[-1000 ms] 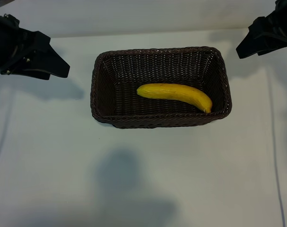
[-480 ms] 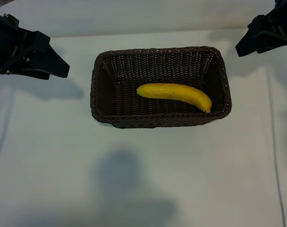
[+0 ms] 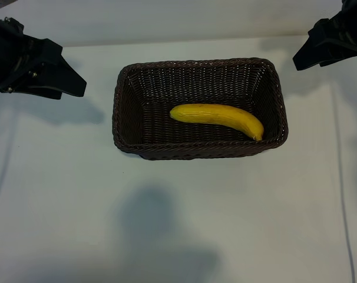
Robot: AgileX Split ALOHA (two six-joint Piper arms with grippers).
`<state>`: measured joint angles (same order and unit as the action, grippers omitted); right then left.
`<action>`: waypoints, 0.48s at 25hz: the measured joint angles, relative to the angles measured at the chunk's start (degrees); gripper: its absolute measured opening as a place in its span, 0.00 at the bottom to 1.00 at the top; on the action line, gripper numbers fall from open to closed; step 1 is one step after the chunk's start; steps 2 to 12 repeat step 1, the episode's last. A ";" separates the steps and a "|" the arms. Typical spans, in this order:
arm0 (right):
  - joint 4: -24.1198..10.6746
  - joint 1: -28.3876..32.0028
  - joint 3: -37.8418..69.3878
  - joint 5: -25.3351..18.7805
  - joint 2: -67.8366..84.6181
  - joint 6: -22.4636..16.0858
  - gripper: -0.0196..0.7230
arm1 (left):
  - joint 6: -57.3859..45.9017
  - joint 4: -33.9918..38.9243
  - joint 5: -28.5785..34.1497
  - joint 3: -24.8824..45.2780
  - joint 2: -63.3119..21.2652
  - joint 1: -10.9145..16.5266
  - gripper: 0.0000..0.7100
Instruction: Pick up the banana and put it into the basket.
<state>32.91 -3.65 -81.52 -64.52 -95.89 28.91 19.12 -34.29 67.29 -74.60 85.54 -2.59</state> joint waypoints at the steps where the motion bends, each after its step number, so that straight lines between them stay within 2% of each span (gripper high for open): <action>1: 0.00 0.00 0.00 0.06 0.00 0.00 0.72 | 0.00 0.00 0.00 0.00 0.00 0.00 0.73; 12: 0.00 0.00 0.00 0.06 0.00 0.00 0.72 | 0.00 0.00 0.00 0.00 0.00 0.00 0.73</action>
